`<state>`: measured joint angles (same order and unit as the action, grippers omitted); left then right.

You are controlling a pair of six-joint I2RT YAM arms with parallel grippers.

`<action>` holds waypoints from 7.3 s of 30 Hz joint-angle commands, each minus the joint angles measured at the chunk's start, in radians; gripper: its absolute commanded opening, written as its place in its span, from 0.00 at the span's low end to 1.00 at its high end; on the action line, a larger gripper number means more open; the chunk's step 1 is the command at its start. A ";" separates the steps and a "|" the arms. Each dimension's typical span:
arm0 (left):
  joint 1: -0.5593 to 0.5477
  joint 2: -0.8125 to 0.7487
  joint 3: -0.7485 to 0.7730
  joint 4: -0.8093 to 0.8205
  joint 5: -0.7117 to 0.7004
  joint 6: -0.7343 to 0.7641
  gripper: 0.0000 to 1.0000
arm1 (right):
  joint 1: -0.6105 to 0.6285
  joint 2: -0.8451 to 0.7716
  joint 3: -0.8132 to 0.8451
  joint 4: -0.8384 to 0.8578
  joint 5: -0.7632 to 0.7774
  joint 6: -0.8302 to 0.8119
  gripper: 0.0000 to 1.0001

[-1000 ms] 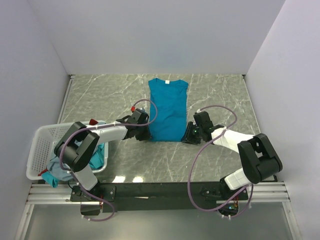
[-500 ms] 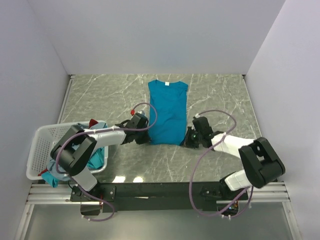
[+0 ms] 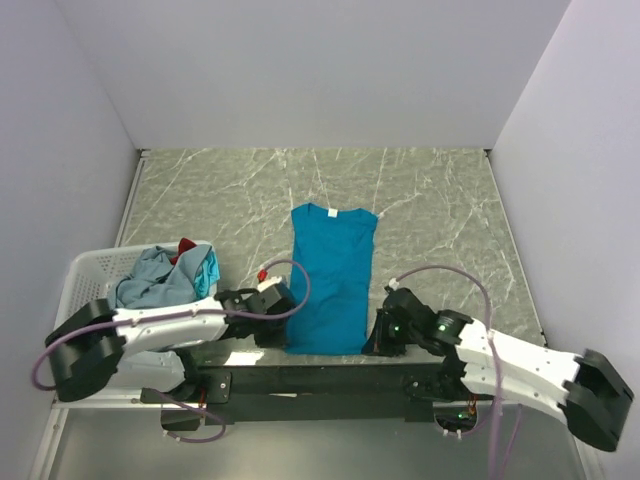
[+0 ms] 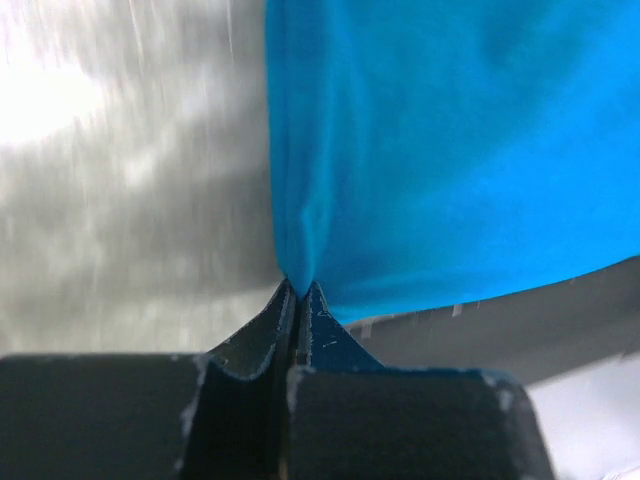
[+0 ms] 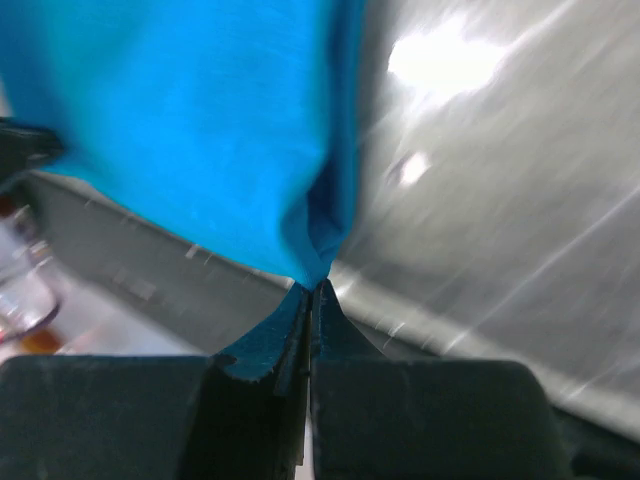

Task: Fold and stack the t-shirts
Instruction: Fold the tshirt, then neatly place the folded tshirt to the corner

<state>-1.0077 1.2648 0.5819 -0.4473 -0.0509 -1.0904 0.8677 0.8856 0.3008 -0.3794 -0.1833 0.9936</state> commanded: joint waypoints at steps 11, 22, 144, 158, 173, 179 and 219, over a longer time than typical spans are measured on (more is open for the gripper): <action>-0.078 -0.167 0.286 -0.285 -0.403 -0.034 0.01 | -0.038 -0.174 0.298 -0.323 0.260 -0.024 0.00; 0.187 0.001 0.511 -0.065 -0.431 0.213 0.01 | -0.364 0.084 0.615 -0.264 0.211 -0.383 0.00; 0.494 0.814 1.069 0.281 0.056 0.505 0.01 | -0.667 0.989 1.111 0.017 -0.047 -0.543 0.00; 0.492 0.588 0.862 0.273 -0.079 0.454 0.01 | -0.621 0.920 1.109 0.007 -0.074 -0.552 0.00; 0.538 0.807 1.044 0.188 -0.147 0.458 0.02 | -0.616 1.118 1.298 -0.078 0.013 -0.515 0.00; 0.551 0.883 1.096 0.167 -0.101 0.474 0.15 | -0.616 1.225 1.393 -0.121 0.031 -0.503 0.07; 0.506 -0.194 0.179 0.293 -0.274 0.241 1.00 | -0.507 1.052 1.037 -0.024 0.137 -0.533 0.82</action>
<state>-0.4992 1.0660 0.7444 -0.1524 -0.2810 -0.8371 0.3515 1.9213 1.2850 -0.4103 -0.0795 0.4686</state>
